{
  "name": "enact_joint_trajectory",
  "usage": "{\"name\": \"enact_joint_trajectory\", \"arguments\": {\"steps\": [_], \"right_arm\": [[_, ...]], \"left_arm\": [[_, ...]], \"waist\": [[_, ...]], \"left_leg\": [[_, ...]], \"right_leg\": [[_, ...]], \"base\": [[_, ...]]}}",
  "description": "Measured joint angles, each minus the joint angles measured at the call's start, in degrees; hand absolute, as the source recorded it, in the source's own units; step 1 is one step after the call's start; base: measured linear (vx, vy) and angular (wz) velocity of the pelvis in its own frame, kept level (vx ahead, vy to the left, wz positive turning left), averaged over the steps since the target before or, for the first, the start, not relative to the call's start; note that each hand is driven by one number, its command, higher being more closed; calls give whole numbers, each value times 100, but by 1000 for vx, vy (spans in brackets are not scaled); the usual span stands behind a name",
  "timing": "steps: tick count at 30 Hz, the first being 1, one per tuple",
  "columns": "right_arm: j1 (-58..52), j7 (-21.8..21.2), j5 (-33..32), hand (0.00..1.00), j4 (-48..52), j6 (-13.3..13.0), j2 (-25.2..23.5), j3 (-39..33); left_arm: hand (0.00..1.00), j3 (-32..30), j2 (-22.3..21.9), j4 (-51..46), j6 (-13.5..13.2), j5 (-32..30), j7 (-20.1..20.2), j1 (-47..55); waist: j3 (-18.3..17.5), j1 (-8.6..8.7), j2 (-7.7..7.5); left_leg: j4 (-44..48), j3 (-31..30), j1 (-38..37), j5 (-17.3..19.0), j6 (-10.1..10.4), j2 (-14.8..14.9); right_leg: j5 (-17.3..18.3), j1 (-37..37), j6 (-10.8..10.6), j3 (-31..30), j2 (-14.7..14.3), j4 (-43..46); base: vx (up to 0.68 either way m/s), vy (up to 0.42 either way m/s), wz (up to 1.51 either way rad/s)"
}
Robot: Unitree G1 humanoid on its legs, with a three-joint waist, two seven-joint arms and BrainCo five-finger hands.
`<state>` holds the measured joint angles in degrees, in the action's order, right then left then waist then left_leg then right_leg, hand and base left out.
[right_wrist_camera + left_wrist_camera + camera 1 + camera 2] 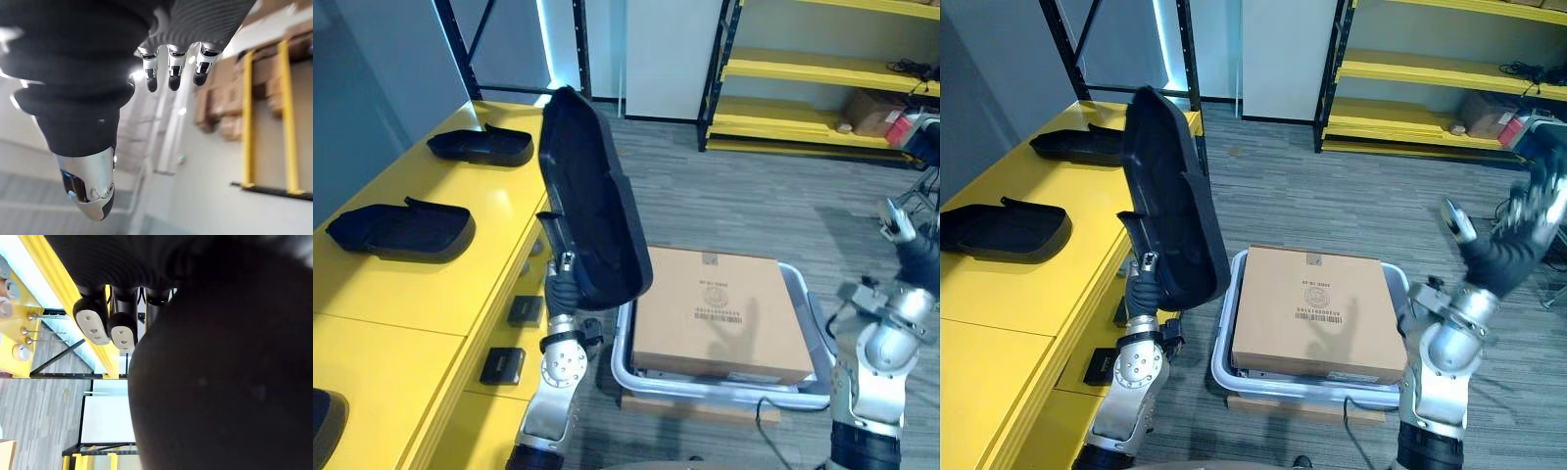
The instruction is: Walk over and take plastic housings, then place them on the shelf
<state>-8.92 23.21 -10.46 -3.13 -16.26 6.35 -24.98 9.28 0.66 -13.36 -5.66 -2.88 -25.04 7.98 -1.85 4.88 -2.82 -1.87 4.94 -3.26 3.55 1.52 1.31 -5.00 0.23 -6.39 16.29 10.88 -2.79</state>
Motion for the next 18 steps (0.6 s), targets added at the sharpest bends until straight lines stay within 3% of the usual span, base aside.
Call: {"name": "enact_joint_trajectory", "arguments": {"steps": [2, 9, 12, 16, 18], "right_arm": [[-312, -262, -196, 0, -1338, 302, -114, 1], [-713, -1243, -178, 0, -4522, 879, -456, 413], [-706, -1477, -14, 0, -5006, 1066, -635, 825], [-622, -1573, 218, 0, -5015, 1057, -592, 1176], [-551, -1567, 258, 0, -5138, 1049, -563, 1339]], "left_arm": [[100, -137, 0, -162, -76, 2, 18, 189], [100, -209, 54, -179, -218, 134, 267, 265], [100, -121, 94, -178, -235, 226, 375, 293], [100, 45, 147, -159, -237, 226, 394, 441], [100, 160, 150, -161, -237, 228, 494, 440]], "waist": [[37, 33, 35], [193, 45, 175], [240, 40, 158], [298, 17, 50], [382, -93, -50]], "left_leg": [[148, -38, 112, 90, 6, -3], [298, -222, 104, 135, 9, 11], [296, -282, 38, 130, 12, 7], [365, -483, 84, 124, 19, -24], [566, -979, 361, 124, 22, -97]], "right_leg": [[13, -35, -18, 30, 10, -31], [81, -230, 2, 218, 7, -35], [104, -324, 39, 273, 11, -35], [175, -433, 40, 457, 37, -24], [380, -481, -22, 951, 116, 187]], "base": [[-42, -16, 7], [-33, -27, 13], [-41, -20, 10], [-45, -18, 30], [-29, -45, 109]]}}
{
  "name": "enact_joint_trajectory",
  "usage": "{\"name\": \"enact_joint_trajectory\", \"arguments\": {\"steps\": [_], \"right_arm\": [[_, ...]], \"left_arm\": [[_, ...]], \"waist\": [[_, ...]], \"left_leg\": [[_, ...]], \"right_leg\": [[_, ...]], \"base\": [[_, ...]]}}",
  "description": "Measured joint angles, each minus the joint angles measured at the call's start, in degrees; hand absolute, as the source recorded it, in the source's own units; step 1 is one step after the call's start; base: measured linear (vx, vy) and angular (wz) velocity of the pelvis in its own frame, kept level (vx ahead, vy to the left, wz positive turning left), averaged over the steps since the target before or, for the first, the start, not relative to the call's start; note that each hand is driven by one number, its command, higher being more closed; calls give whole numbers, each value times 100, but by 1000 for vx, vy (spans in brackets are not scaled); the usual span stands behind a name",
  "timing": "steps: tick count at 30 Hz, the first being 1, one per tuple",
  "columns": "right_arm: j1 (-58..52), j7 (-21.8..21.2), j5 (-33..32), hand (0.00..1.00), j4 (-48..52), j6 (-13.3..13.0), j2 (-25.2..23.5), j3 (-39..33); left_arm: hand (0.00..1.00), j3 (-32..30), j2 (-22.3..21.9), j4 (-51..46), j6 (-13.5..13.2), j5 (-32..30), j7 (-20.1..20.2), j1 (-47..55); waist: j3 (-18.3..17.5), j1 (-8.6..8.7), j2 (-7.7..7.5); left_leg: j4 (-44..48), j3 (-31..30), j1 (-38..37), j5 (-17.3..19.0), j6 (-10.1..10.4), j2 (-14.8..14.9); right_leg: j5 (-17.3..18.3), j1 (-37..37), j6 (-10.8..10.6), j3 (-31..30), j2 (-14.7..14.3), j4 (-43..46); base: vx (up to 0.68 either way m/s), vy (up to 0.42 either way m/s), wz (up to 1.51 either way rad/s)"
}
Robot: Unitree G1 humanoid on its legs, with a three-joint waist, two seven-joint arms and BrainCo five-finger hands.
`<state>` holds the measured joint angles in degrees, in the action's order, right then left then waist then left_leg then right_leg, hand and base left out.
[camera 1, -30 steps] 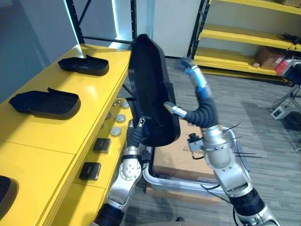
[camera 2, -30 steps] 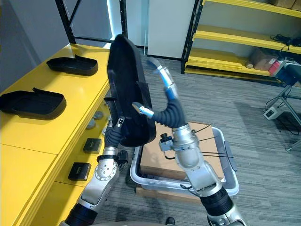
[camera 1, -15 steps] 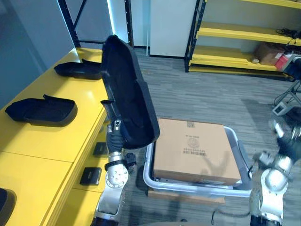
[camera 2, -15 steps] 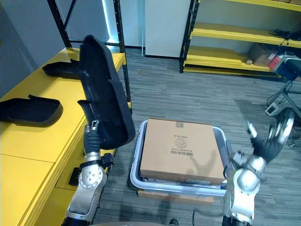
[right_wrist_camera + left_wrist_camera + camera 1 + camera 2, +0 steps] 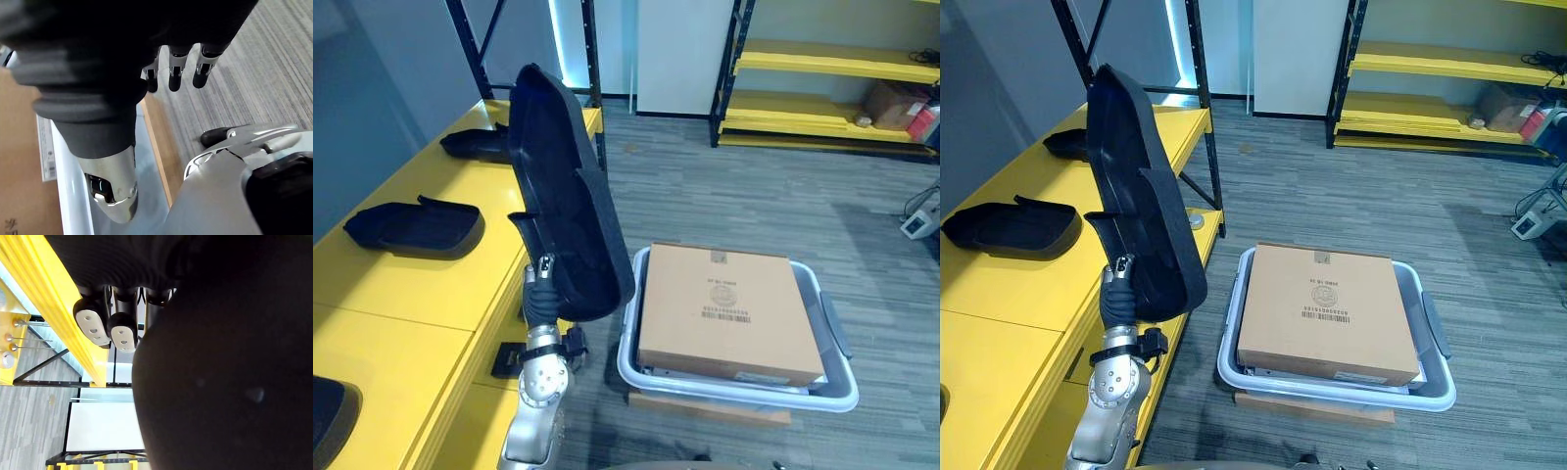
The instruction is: Walk over and take plastic housings, then place them on the shelf
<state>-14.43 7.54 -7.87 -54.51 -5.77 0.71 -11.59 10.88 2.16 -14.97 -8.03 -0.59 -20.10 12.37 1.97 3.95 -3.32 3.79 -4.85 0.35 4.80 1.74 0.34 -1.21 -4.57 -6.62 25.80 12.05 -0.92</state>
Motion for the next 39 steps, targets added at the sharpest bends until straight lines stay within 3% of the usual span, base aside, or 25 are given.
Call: {"name": "enact_joint_trajectory", "arguments": {"steps": [5, 6, 7, 8, 9, 11, 13, 15, 16, 17, 18, 19, 20, 21, 22, 24, 26, 27, 28, 30, 32, 36, 39], "right_arm": [[116, 6, 242, 0, -79, -37, 153, 511], [120, 5, 275, 0, -61, -38, 178, 573], [215, 5, 342, 0, 18, -47, 176, 603], [341, 8, 364, 0, 43, -27, 174, 616], [381, 10, 401, 0, 157, 5, 199, 773], [500, 6, 410, 0, 359, 21, 148, 1141], [653, 9, 413, 0, 620, 31, -36, 1420], [966, 4, 474, 0, 691, 16, -232, 1473], [1019, 2, 516, 0, 691, 34, -244, 1512], [1092, 3, 557, 0, 702, 99, -243, 1591], [1143, 1, 586, 0, 707, 140, -257, 1632], [1159, 4, 598, 0, 716, 137, -254, 1635], [1173, 9, 619, 0, 755, 141, -252, 1633], [1173, 22, 619, 0, 764, 139, -248, 1631], [1169, 30, 618, 0, 765, 137, -244, 1618], [1157, 114, 617, 0, 845, 133, -241, 1595], [1119, 141, 612, 0, 848, 133, -225, 1546], [1089, 161, 610, 0, 852, 132, -226, 1534], [1007, 234, 600, 0, 860, 130, -246, 1530], [930, 247, 569, 0, 868, 137, -205, 1433], [859, 250, 569, 0, 965, 133, -162, 1370], [532, 248, 570, 0, 1207, 121, -212, 1187], [331, 249, 572, 0, 1224, 121, -209, 1001]], "left_arm": [[100, 324, -55, -39, 0, 25, 38, -4], [100, 318, -90, -50, 1, 37, 35, -1], [100, 341, -144, -129, 8, 105, 34, -6], [100, 374, -157, -216, 6, 109, 36, -13], [100, 437, -160, -294, -12, 106, 37, -22], [100, 534, -184, -297, -20, 111, 42, -58], [100, 564, -208, -297, -21, 147, 46, -128], [100, 781, -232, -250, -20, 234, 61, -451], [100, 844, -241, -235, -20, 230, 72, -521], [100, 965, -236, -216, -18, 227, 101, -617], [100, 1014, -197, -125, -44, 224, 101, -742], [100, 1006, -190, -18, -76, 223, 90, -827], [100, 978, -187, 177, -84, 221, 35, -947], [100, 962, -185, 288, -85, 221, -25, -932], [100, 966, -184, 346, -88, 220, -29, -925], [100, 1021, -187, 447, -88, 216, -28, -939], [100, 1115, -189, 561, -97, 216, -28, -948], [100, 1144, -189, 598, -97, 216, -29, -941], [100, 1181, -176, 628, -98, 213, -26, -932], [100, 1206, -254, 661, -97, 208, -19, -829], [100, 1179, -282, 560, -134, 205, -19, -677], [100, 1110, -315, 529, -133, 205, -8, -530], [100, 1093, -382, 501, -133, 205, -11, -412]], "waist": [[240, -340, -131], [260, -409, -135], [302, -493, -115], [358, -475, -120], [403, -472, -116], [395, -490, -104], [378, -545, -139], [371, -547, -127], [373, -554, -121], [382, -537, -99], [397, -494, -62], [427, -480, -12], [446, -470, -2], [458, -470, 2], [454, -462, -10], [436, -311, -45], [471, -257, 9], [468, -257, -3], [458, -272, -160], [436, -328, -48], [375, -502, 65], [300, -464, -22], [252, -476, -40]], "left_leg": [[388, -1504, 645, -197, 100, -341], [400, -1546, 749, -252, 118, -369], [393, -1079, 1043, -232, -89, -374], [424, -349, 1173, -239, -212, -157], [552, 919, 1306, -253, -235, 236], [837, 2537, 1282, -311, -148, 742], [868, 2544, 1321, -265, -216, 487], [852, 2252, 1357, -87, -443, 118], [848, 2177, 1320, -63, -494, 27], [853, 2016, 1182, 9, -600, -90], [831, 1818, 1021, 53, -628, -89], [770, 1708, 924, 53, -629, -72], [611, 1565, 692, 45, -626, -54], [512, 1479, 472, 45, -626, -91], [467, 1394, 370, 45, -626, -131], [433, 892, 260, 47, -620, -246], [522, 502, 237, 68, -523, -299], [575, 401, 233, 93, -454, -343], [690, 316, 212, 176, -325, -519], [746, 354, 170, 311, -231, -420], [703, 463, 146, 362, -180, -161], [616, 667, 0, 366, -41, 132], [614, 766, -52, 326, 18, 162]], "right_leg": [[268, -358, -111, 1630, 118, 284], [268, -383, -110, 1822, 120, 284], [299, -451, -117, 2258, 194, 297], [302, -526, -130, 2564, 214, 301], [302, -623, -131, 2840, 248, 331], [301, -760, -133, 3115, 333, 456], [254, -760, -148, 3209, 614, 672], [257, -695, -87, 3205, 1235, 1562], [227, -639, 57, 3127, 1452, 1967], [-24, -400, 621, 2582, 1810, 2838], [212, 43, 693, 1443, 1788, 3635], [487, 296, 565, 818, 1579, 3955], [950, 719, 422, -119, 1127, 4331], [1269, 950, 388, -627, 800, 4342], [1411, 1043, 396, -784, 651, 4269], [1846, 1502, 413, -1597, -83, 3776], [1864, 1661, 331, -2266, -536, 3156], [1767, 1651, 276, -2440, -594, 2865], [1086, 1589, 281, -2597, -505, 2280], [1087, 1425, 293, -2359, -481, 2191], [963, 1227, 445, -2280, -707, 1812], [837, 906, 593, -2153, -936, 1433], [805, 745, 591, -2085, -945, 1289]], "base": [[16, -50, 174], [-11, -16, 171], [-75, 26, 152], [-76, 72, 185], [-27, 86, 141], [104, 132, 109], [162, 211, 68], [166, 272, 79], [179, 208, 78], [265, 249, 73], [310, 276, 72], [299, 212, 72], [231, 127, 62], [230, 118, 57], [215, 78, 64], [187, -9, 109], [129, -81, 122], [137, -113, 132], [151, -146, 122], [146, -164, 79], [89, -135, -2], [57, -117, 0], [35, -27, 11]]}}
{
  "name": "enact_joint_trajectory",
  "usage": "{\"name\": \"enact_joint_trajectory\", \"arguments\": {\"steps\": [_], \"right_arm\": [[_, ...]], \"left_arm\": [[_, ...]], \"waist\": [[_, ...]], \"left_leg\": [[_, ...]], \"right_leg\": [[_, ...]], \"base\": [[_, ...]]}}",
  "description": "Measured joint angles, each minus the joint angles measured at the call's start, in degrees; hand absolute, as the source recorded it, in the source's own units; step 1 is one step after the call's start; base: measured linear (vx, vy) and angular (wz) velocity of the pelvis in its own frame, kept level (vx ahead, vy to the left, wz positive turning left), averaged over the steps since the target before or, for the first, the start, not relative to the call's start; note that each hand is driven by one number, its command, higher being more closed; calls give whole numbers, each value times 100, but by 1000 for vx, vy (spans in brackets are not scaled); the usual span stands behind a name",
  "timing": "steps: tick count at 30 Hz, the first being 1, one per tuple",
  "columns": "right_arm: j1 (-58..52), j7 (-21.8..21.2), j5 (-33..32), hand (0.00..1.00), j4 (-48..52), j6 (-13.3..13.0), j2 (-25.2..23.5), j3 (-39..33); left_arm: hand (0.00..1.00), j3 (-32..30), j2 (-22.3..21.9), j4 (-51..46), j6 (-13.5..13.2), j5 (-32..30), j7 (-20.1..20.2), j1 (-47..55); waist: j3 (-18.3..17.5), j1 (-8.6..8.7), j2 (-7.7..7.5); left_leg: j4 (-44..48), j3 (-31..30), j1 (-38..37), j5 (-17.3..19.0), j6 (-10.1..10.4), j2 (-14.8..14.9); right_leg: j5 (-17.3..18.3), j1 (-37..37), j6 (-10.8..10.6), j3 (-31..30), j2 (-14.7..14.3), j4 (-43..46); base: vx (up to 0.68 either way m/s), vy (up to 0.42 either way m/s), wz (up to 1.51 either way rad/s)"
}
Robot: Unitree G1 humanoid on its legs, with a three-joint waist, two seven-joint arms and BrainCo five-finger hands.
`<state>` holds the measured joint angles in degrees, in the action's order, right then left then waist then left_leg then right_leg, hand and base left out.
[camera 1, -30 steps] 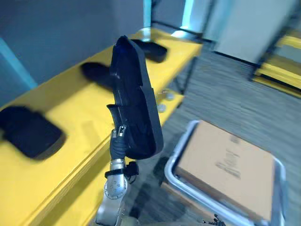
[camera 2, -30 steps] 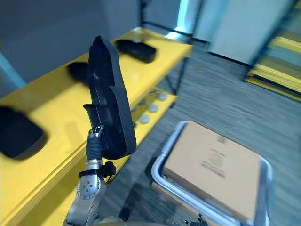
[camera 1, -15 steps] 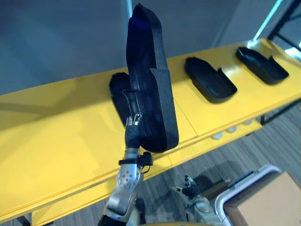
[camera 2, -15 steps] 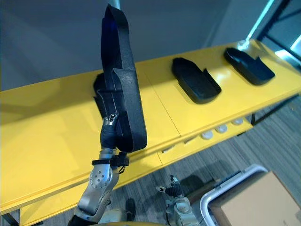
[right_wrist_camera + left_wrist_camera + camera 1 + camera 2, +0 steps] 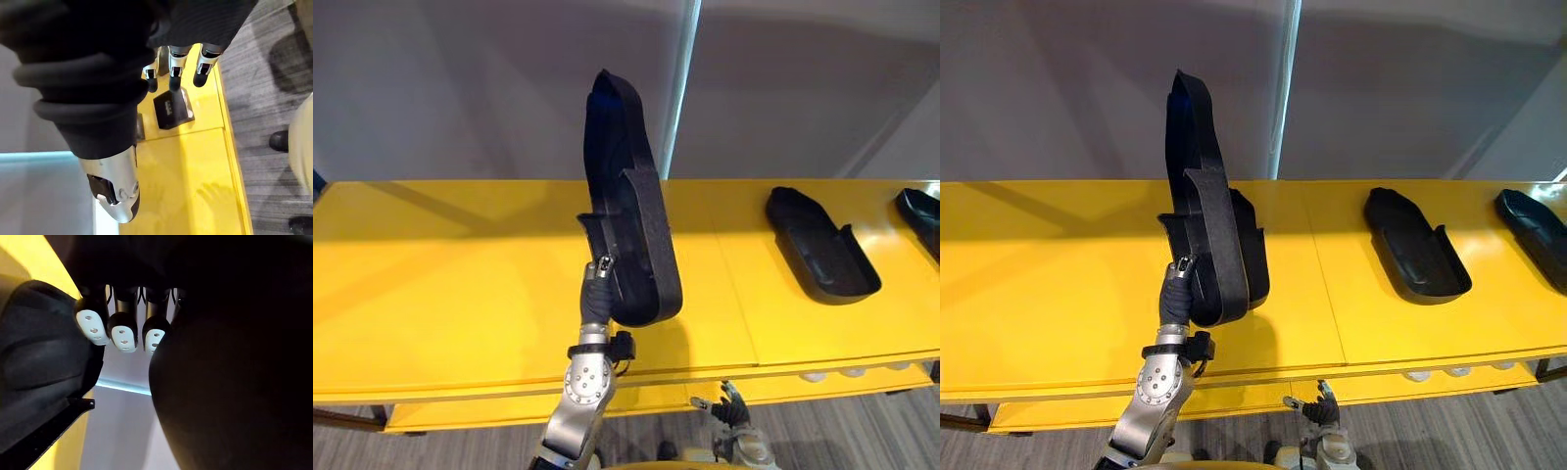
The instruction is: Walk over and take plastic housings, then place them on the shelf
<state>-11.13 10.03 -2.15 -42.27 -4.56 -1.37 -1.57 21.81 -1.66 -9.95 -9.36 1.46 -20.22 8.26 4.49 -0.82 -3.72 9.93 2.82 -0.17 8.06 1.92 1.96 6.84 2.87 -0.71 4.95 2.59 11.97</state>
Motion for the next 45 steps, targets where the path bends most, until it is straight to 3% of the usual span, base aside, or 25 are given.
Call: {"name": "enact_joint_trajectory", "arguments": {"steps": [5, 8, 11, 12, 13, 14, 15, 16, 17, 19, 21, 22, 23, 24, 25, 26, 27, 29, 30, 33, 37, 39, 45], "right_arm": [[-105, -1, 1, 0, -187, -12, 1, -71], [33, 5, 6, 0, -390, 8, 76, -74], [264, 5, 46, 0, -773, 3, 122, -65], [287, 8, 80, 0, -896, 10, 214, -69], [301, 8, 95, 0, -948, 12, 261, -70], [393, 26, 123, 0, -1077, 26, 362, -86], [432, 32, 140, 0, -1104, 40, 386, -85], [565, 31, 193, 0, -1243, 61, 406, -96], [631, 9, 221, 0, -1357, 57, 281, -122], [631, 5, 227, 0, -1519, 55, 144, -254], [622, 12, 227, 0, -1573, 47, 93, -301], [632, 6, 277, 0, -1594, 52, 133, -287], [632, 6, 277, 0, -1594, 52, 133, -287], [707, 3, 299, 0, -1561, 57, 202, -224], [737, 0, 312, 0, -1508, 60, 250, -195], [747, -9, 329, 0, -1385, 78, 297, -184], [633, -15, 316, 0, -1251, 51, 282, -179], [600, -19, 266, 0, -1263, -7, 260, -179], [584, -19, 256, 0, -1269, 0, 245, -188], [643, -23, 218, 0, -1246, 20, 305, -251], [490, -21, 216, 0, -1055, 73, 192, -299], [423, -22, 215, 0, -1010, 70, 131, -301], [383, -25, 219, 0, -1010, 88, 105, -306]], "left_arm": [[100, -221, -8, -179, 0, 1, -15, 104], [100, -396, -35, -324, -7, -3, -61, 194], [100, -591, -29, -320, -7, 4, -131, 209], [100, -685, -28, -316, -16, 10, -145, 232], [100, -713, -28, -309, -31, 15, -155, 246], [100, -769, -58, -296, -89, 17, -173, 306], [100, -776, -63, -283, -98, 17, -186, 313], [100, -786, -87, -273, -107, 19, -229, 309], [100, -906, -69, -211, -109, 22, -258, 275], [100, -897, 107, -54, -108, 35, -290, 252], [100, -891, 201, -15, -109, 51, -289, 248], [100, -896, 325, 118, -108, 37, -280, 163], [100, -896, 325, 118, -108, 37, -280, 163], [100, -900, 352, 138, -111, 28, -274, 177], [100, -909, 352, 141, -116, 23, -267, 185], [100, -938, 349, 213, -103, 21, -266, 183], [100, -907, 308, 270, -84, 8, -234, 177], [100, -799, 241, 270, -90, -142, -214, 119], [100, -725, 206, 278, -88, -234, -191, 89], [100, -721, 83, 334, -34, -339, -91, 80], [100, -855, 81, 332, -33, -441, 19, 79], [100, -916, 81, 332, -11, -441, 35, 82], [100, -1117, 103, 351, 85, -651, 131, 94]], "waist": [[-8, 22, -17], [-13, -8, 24], [-9, 31, -18], [-20, 48, 14], [-40, 65, 65], [-109, 199, 189], [-119, 246, 219], [-177, 344, 246], [-181, 477, 81], [-179, 457, -51], [-212, 440, -129], [-196, 336, -96], [-196, 336, -96], [-157, 282, -22], [-90, 278, 28], [39, 306, 92], [48, 330, 73], [43, 355, 55], [32, 388, 37], [54, 451, 292], [6, 435, 210], [-83, 338, 146], [-101, 329, 144]], "left_leg": [[-19, 239, 164, -174, 195, -23], [328, 1867, 383, 38, 62, 606], [1352, 1841, 593, 174, -130, 1037], [1677, 1653, 578, 202, -135, 1338], [1685, 1544, 552, 198, -129, 1446], [1395, 1321, 413, 75, -52, 1667], [1177, 1246, 351, 79, 108, 1678], [987, 1129, 289, 234, 375, 1418], [1074, 1060, 486, 343, 399, 1199], [1086, 856, 671, 484, 544, 987], [1127, 847, 774, 492, 530, 898], [1408, 915, 992, 607, 378, 819], [1408, 915, 992, 607, 378, 819], [1331, 1189, 1007, 609, 198, 794], [1240, 1334, 926, 583, 107, 777], [1114, 1467, 719, 522, 7, 704], [968, 1515, 583, 471, -64, 641], [812, 1470, 557, 454, -122, 472], [702, 1427, 576, 399, -90, 295], [375, 1275, 508, 115, -78, 250], [108, 1352, 222, -41, -24, 310], [-9, 1524, 114, -53, -2, 376], [-369, 1828, -253, -130, 54, 392]], "right_leg": [[-84, -148, 4, 347, 141, -203], [-95, 21, 20, 661, 289, -105], [-111, 175, -48, 757, 608, 16], [-154, 246, -190, 751, 775, 15], [-172, 269, -275, 760, 837, 24], [-241, 378, -505, 799, 996, 91], [-288, 408, -587, 807, 1071, 95], [-479, 447, -815, 865, 1211, 11], [-651, 424, -795, 1006, 1397, -122], [-1333, 197, -717, 1485, 1547, -641], [-1528, 214, -636, 1552, 1619, -724], [-1840, 439, -223, 1529, 1658, -672], [-1840, 439, -223, 1529, 1658, -672], [-2288, 650, 385, 1520, 1641, -731], [-2185, 744, 411, 1508, 1652, -526], [-1202, 982, -152, 1188, 1543, 738], [-236, 984, -335, 835, 1142, 1594], [427, 813, -314, 524, 617, 1575], [775, 636, -91, 305, 387, 1069], [453, 385, -119, 323, 267, 537], [292, 88, -89, 355, 185, 211], [163, 1, -56, 228, 82, -33], [-199, -323, -80, -20, -24, -619]], "base": [[-37, 6, 34], [-106, 46, 61], [-114, 166, 34], [-68, 340, 23], [-78, 493, 36], [-73, 475, 29], [-64, 537, 33], [-57, 483, 44], [-73, 503, 52], [-71, 370, 57], [-104, 292, 18], [-120, 267, -7], [-174, 324, -48], [-118, 158, -50], [-185, 242, -73], [-186, 174, -48], [-190, 139, -36], [-154, 69, 3], [-76, 39, 24], [-27, 33, 24], [63, -31, -4], [59, -26, -36], [25, 30, -26]]}}
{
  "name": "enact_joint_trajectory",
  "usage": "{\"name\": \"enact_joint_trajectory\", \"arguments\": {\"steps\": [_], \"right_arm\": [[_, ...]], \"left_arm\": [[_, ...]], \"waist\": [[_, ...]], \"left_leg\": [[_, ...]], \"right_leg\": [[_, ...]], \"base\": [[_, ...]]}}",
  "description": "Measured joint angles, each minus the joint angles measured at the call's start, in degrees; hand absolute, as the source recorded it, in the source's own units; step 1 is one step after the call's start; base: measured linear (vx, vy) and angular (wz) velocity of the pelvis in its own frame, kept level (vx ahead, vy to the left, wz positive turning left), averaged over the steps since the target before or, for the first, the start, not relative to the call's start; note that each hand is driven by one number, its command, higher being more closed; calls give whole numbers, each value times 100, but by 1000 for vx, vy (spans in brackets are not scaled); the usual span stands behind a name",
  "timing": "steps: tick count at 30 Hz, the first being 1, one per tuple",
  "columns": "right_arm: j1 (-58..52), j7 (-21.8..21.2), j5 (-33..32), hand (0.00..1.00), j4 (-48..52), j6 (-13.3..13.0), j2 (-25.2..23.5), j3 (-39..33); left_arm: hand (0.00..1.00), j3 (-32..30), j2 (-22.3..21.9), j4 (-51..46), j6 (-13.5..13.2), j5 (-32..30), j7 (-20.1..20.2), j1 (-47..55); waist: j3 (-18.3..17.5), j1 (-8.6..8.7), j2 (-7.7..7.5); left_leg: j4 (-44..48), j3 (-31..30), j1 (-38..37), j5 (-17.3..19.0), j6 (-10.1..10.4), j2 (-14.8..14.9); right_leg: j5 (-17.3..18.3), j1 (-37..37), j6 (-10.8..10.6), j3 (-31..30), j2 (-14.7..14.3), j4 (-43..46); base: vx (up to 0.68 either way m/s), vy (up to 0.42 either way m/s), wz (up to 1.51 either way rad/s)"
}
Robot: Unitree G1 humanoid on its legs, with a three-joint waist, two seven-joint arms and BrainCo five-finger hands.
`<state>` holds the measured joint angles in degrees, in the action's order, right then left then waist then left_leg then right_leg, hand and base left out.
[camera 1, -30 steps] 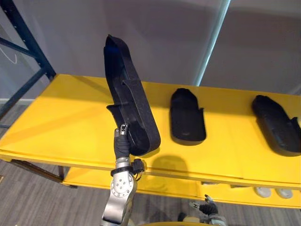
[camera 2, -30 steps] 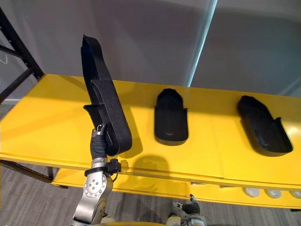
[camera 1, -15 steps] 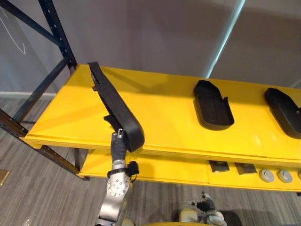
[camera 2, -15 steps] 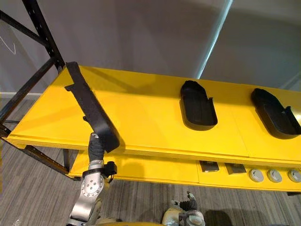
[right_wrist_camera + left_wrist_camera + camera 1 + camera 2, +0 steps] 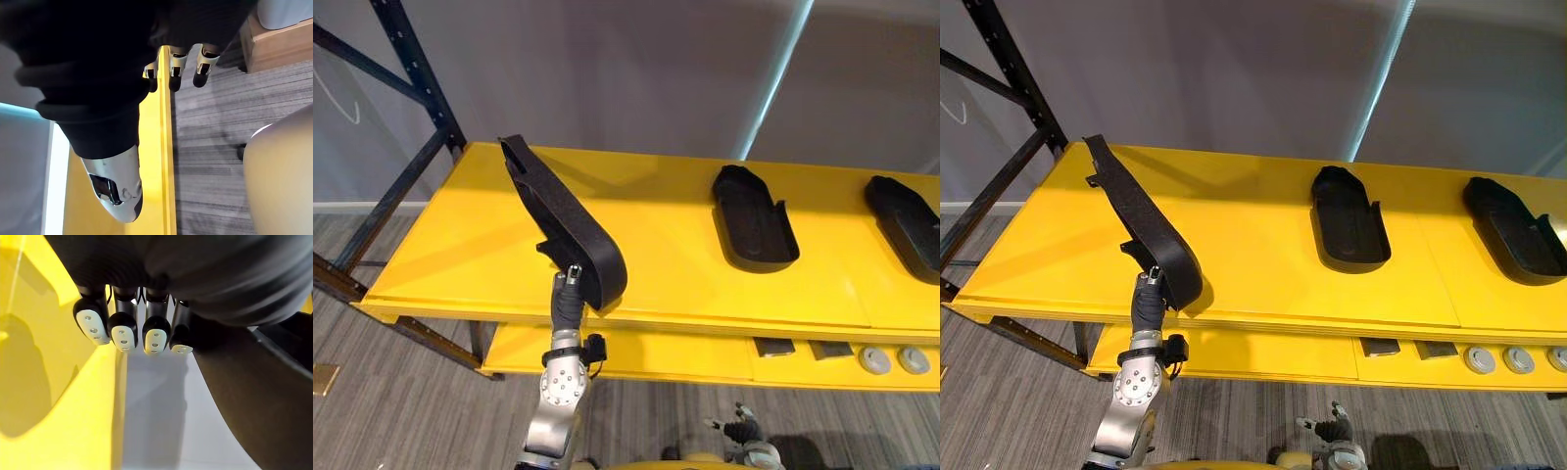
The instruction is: Walk over and take plastic housings, then place them on the shelf
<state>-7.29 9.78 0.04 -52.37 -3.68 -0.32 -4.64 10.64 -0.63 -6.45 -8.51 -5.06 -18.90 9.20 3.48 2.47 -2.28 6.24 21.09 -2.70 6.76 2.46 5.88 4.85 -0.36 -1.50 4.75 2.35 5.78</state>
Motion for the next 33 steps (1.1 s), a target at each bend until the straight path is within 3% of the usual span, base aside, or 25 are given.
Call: {"name": "enact_joint_trajectory", "arguments": {"steps": [5, 8, 12, 18, 27, 33], "right_arm": [[-60, -24, 49, 0, -26, 3, 31, -87], [-56, -161, 56, 0, -27, 2, 75, -126], [4, -255, 59, 0, -32, 7, 130, -121], [11, -375, 71, 0, -28, 24, 165, -121], [33, -491, 169, 0, -28, 20, 150, -121], [59, -508, 199, 0, -58, 10, 144, -117]], "left_arm": [[100, -336, 379, 340, 134, -339, -13, -297], [100, -680, 656, 840, 368, -633, -14, -706], [100, -1038, 885, 1184, 587, -847, -8, -899], [100, -1431, 1328, 1589, 838, -973, 10, -1410], [100, -1521, 2004, 2932, 1254, -1385, 284, -2481], [100, -1452, 2446, 3657, 1395, -1821, 526, -3040]], "waist": [[-123, 32, 34], [-136, 76, 108], [-138, 162, 205], [-135, 165, 222], [-134, 211, 215], [-99, 267, 205]], "left_leg": [[-474, 45, -115, -299, -2, -81], [-782, 17, -163, -562, 11, -121], [-916, -7, -164, -706, 27, -110], [-1143, -128, 41, -858, 113, -151], [-1167, -349, 96, -949, 19, -249], [-1165, -350, 93, -948, 21, -228]], "right_leg": [[-237, -41, 12, -15, -24, -333], [-347, -25, 40, -4, -52, -472], [-469, 48, 94, -27, -114, -543], [-667, 254, 102, -37, -155, -796], [-762, 204, 95, -56, -195, -897], [-773, 229, 112, -149, -228, -898]], "base": [[-38, 4, -5], [-115, -31, 3], [-142, -41, -5], [-124, -33, -2], [31, 1, 1], [37, -10, -7]]}}
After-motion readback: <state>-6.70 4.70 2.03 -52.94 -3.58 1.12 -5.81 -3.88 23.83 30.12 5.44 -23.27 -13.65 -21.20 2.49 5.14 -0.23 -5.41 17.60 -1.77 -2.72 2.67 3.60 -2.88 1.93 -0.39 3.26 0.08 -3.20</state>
